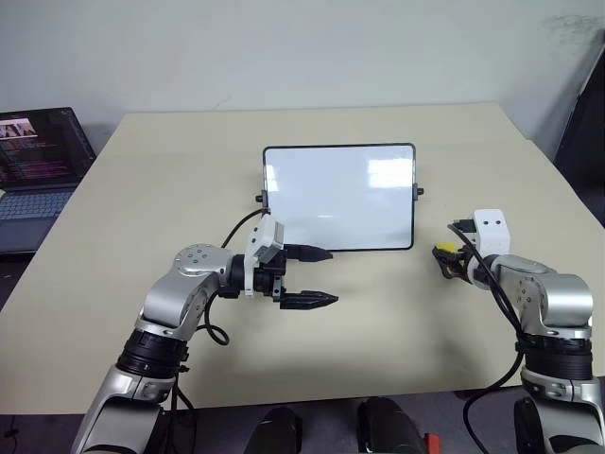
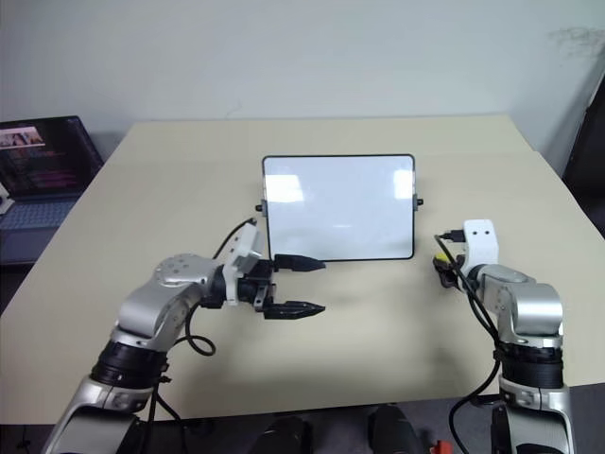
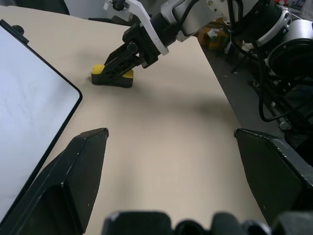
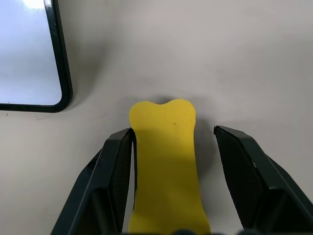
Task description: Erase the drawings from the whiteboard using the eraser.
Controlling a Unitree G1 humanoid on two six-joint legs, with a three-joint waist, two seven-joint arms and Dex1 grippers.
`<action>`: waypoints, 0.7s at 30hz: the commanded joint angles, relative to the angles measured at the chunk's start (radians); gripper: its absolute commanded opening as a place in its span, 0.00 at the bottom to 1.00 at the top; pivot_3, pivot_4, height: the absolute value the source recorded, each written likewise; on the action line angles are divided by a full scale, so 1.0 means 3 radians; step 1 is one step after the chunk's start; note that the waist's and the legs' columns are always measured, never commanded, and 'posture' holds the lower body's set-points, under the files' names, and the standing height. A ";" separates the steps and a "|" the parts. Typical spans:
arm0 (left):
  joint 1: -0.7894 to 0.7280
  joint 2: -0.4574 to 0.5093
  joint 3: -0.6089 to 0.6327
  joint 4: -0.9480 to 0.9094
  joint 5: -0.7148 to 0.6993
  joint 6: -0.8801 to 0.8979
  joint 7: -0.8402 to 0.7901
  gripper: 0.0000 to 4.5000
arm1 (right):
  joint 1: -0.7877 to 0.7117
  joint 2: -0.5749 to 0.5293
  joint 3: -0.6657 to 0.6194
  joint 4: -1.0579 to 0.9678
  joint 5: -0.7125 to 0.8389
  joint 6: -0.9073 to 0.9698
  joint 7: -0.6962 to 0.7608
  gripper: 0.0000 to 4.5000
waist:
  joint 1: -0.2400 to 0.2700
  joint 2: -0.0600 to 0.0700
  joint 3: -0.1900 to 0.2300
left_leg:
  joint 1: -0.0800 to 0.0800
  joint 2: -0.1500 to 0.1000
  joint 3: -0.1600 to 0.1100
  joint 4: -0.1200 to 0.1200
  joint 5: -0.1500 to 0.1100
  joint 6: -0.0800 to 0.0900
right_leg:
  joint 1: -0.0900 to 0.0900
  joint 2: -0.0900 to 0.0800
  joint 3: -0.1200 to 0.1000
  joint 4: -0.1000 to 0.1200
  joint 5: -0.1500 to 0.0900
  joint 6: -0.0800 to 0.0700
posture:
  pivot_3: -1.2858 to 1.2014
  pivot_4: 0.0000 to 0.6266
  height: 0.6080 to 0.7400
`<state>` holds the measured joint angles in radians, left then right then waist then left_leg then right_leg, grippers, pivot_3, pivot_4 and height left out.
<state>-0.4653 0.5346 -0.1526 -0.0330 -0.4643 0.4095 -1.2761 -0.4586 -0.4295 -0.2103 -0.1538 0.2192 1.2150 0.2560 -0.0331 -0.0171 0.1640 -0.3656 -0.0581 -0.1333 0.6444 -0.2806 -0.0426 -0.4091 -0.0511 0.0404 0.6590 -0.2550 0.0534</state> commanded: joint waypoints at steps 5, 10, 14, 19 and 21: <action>-0.0047 0.0015 0.0037 -0.0048 -0.0017 -0.0044 -0.0005 1.00 | -0.0049 -0.0024 -0.0072 -0.0166 0.0064 0.0056 -0.0013 0.72 | 0.0000 0.0000 0.0000 | 0.0000 0.0000 0.0000 0.0000 0.0000 0.0000 | 0.0000 0.0000 0.0000 0.0000 0.0000 0.0000 | 0.52 0.24 1.00; -0.0044 0.0024 0.0039 -0.0050 -0.0018 -0.0040 -0.0011 1.00 | -0.0027 0.0056 -0.0065 -0.0311 0.0148 0.0208 -0.0001 0.72 | -0.0003 0.0000 0.0000 | 0.0000 0.0001 0.0000 0.0000 0.0000 0.0000 | 0.0000 0.0000 0.0000 0.0000 0.0000 0.0000 | 0.52 0.24 1.00; -0.0043 0.0030 0.0043 -0.0053 -0.0023 -0.0031 -0.0012 1.00 | -0.0037 0.0048 -0.0087 -0.0312 0.0174 0.0220 -0.0013 0.72 | 0.0003 0.0000 0.0000 | 0.0000 -0.0001 -0.0001 0.0001 0.0000 0.0000 | 0.0000 0.0000 0.0000 0.0000 0.0000 0.0000 | 0.52 0.24 1.00; -0.0045 0.0032 0.0045 -0.0049 -0.0023 -0.0029 -0.0014 1.00 | -0.0048 0.0052 -0.0116 -0.0297 0.0187 0.0225 -0.0022 0.72 | 0.0001 0.0000 0.0000 | 0.0000 0.0000 -0.0001 0.0000 0.0000 0.0000 | 0.0001 0.0000 0.0000 0.0000 0.0000 0.0000 | 0.52 0.24 1.00; -0.0042 0.0031 0.0042 -0.0052 -0.0020 -0.0031 -0.0011 1.00 | -0.0029 0.0009 -0.0118 -0.0248 0.0162 0.0179 -0.0026 0.72 | 0.0001 0.0000 0.0000 | 0.0000 0.0000 -0.0001 0.0001 0.0000 0.0000 | 0.0001 0.0000 0.0000 0.0000 0.0000 0.0000 | 0.52 0.24 1.00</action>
<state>-0.4653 0.5347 -0.1526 -0.0329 -0.4644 0.4091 -1.2768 -0.4589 -0.4112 -0.2175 -0.2123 0.2656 1.2859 0.2537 -0.0327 -0.0171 0.1640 -0.3655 -0.0581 -0.1336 0.6446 -0.2806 -0.0426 -0.4089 -0.0511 0.0403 0.6591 -0.2550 0.0535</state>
